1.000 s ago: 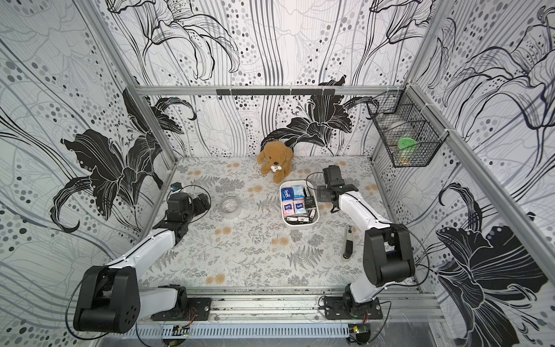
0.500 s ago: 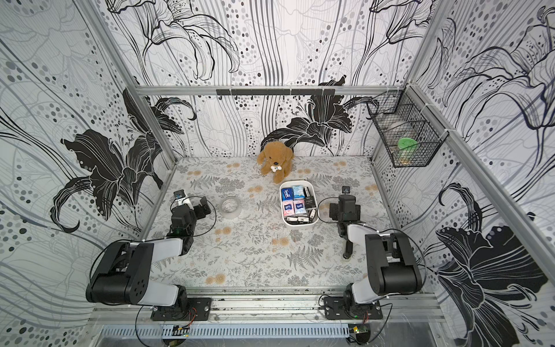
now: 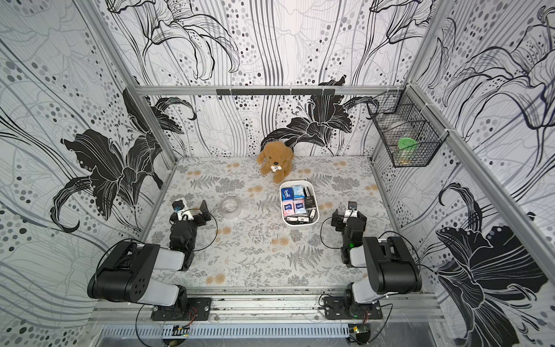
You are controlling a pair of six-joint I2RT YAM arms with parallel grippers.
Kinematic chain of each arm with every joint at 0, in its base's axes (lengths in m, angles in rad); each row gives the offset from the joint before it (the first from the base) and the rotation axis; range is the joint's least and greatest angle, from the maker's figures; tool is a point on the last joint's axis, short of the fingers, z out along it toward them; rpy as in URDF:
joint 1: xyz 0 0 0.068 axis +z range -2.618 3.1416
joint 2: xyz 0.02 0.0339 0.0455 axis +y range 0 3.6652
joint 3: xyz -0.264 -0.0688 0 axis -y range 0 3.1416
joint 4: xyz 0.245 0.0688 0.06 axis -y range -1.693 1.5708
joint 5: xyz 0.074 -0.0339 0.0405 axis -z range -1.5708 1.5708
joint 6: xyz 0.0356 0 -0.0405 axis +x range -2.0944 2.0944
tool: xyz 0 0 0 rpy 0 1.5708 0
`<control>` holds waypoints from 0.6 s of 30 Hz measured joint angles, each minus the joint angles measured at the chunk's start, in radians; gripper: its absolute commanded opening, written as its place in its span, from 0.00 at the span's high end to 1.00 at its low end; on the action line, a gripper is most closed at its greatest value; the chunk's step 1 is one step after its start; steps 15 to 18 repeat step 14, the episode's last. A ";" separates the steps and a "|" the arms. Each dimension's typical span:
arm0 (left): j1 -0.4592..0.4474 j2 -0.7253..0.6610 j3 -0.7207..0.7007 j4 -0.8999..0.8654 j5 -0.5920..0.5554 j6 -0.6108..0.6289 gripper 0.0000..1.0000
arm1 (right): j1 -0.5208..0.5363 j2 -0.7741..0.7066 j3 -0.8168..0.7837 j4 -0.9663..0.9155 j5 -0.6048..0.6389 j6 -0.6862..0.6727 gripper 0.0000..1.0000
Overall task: Put the pocket tissues into the storage box
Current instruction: Reset both arms
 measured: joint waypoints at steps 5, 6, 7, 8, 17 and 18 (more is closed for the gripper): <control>-0.004 0.000 0.001 0.021 -0.012 0.003 0.02 | 0.000 -0.001 0.003 0.030 -0.001 0.000 0.04; -0.004 0.000 0.001 0.022 -0.013 0.003 0.02 | 0.000 -0.001 0.003 0.032 -0.001 0.000 0.05; -0.004 0.000 0.001 0.023 -0.014 0.003 0.02 | 0.000 -0.001 0.003 0.033 -0.002 0.000 0.04; -0.004 0.000 0.001 0.023 -0.014 0.003 0.02 | 0.000 -0.001 0.003 0.034 -0.003 0.000 0.04; -0.004 0.000 0.001 0.023 -0.015 0.003 0.02 | 0.000 -0.001 0.003 0.038 -0.005 0.000 0.05; -0.004 0.000 0.001 0.023 -0.015 0.003 0.02 | 0.000 -0.001 0.003 0.038 -0.005 0.000 0.05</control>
